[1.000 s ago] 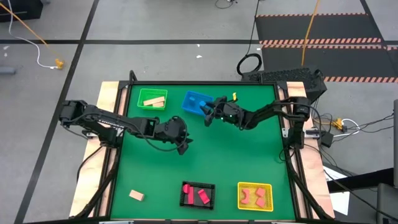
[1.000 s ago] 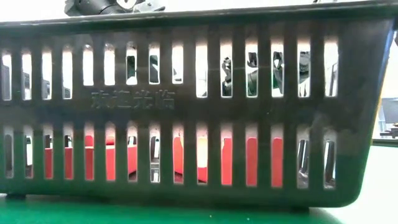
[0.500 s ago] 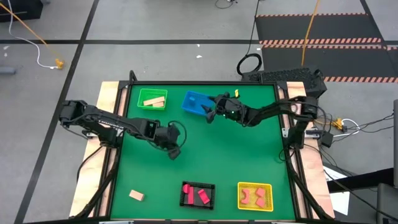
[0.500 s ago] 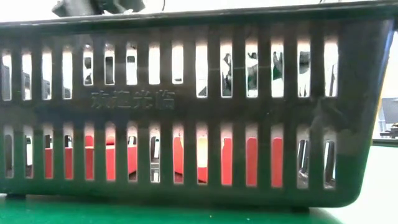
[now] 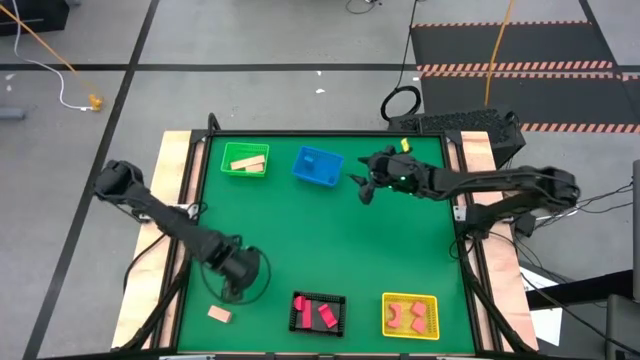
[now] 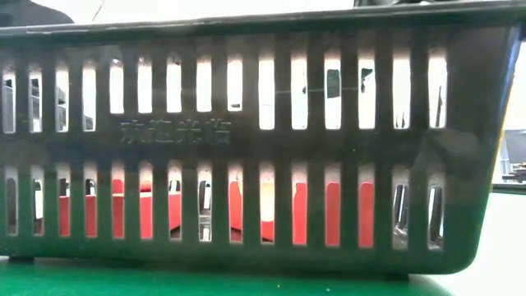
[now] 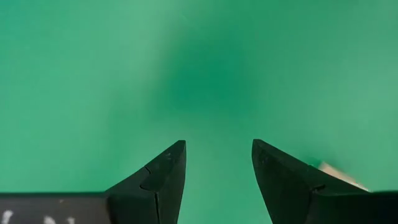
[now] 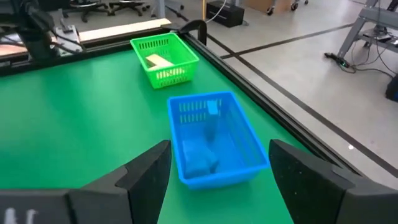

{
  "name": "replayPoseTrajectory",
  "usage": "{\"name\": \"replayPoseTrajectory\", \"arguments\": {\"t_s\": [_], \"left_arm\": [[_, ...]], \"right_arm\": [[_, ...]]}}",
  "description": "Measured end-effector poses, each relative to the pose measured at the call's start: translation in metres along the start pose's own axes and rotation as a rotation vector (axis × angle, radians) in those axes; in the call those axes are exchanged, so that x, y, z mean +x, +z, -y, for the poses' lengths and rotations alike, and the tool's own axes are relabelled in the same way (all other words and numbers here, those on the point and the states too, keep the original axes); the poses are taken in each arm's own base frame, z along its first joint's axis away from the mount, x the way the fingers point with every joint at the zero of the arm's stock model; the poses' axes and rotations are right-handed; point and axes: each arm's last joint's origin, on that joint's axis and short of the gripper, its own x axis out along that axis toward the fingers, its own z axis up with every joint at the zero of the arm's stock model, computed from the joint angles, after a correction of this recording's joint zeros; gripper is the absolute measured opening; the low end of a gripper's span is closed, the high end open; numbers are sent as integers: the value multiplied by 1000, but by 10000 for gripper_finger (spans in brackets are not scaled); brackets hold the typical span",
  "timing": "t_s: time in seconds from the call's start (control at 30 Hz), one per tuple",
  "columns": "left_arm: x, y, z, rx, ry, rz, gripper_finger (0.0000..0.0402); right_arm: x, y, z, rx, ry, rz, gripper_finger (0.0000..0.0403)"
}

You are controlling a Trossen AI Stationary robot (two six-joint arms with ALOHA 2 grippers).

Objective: Sort & place blocks by color
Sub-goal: Put the brown wooden block into the green basket

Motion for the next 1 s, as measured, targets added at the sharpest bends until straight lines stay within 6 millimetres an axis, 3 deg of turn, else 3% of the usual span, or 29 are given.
{"name": "replayPoseTrajectory", "arguments": {"t_s": [0.17,0.47,0.63,0.77,1.0], "left_arm": [[1,-21,21,0,-46,-68,184],[1,-44,54,-50,-196,-100,184],[2,-56,62,-8,-188,-94,184],[2,-65,66,123,-160,-54,184],[2,-66,67,265,-136,6,184]], "right_arm": [[-25,-9,9,45,-5,14,258],[-57,-42,22,218,2,46,258],[-67,-58,27,228,5,61,258],[-71,-75,30,231,3,51,258],[-74,-95,32,229,-4,22,258]]}}
